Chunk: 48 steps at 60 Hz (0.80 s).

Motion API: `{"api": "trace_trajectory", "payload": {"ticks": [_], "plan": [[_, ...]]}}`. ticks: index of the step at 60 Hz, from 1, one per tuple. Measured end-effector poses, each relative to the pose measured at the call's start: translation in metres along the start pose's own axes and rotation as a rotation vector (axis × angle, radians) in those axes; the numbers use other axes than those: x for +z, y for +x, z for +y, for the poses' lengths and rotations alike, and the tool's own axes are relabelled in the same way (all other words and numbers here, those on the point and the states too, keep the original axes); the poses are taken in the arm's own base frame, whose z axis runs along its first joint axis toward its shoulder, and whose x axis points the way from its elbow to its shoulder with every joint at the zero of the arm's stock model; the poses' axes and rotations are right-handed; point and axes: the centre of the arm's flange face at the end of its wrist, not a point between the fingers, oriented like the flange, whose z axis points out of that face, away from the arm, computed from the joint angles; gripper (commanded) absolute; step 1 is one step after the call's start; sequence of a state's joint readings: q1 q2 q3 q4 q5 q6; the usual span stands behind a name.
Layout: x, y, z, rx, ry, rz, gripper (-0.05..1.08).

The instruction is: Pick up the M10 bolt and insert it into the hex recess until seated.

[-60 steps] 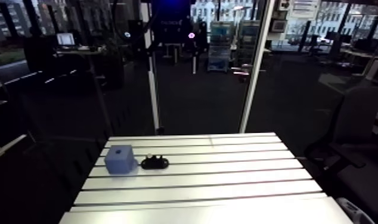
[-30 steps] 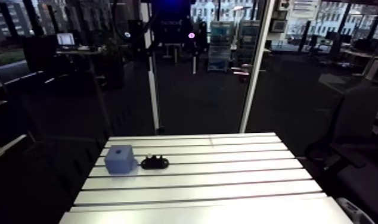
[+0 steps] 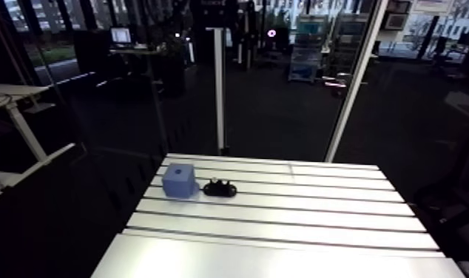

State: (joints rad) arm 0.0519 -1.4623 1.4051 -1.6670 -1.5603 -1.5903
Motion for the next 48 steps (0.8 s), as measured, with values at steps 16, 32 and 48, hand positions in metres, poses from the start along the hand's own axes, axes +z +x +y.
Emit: {"api": "trace_trajectory", "payload": {"ticks": [16, 32, 48], "plan": [[0.007, -0.010, 0.001, 0.006, -0.003, -0.016, 0.01], [0.028, -0.025, 0.002, 0.020, 0.001, -0.023, 0.01], [0.062, -0.033, 0.002, 0.038, -0.003, -0.019, 0.01]]}}
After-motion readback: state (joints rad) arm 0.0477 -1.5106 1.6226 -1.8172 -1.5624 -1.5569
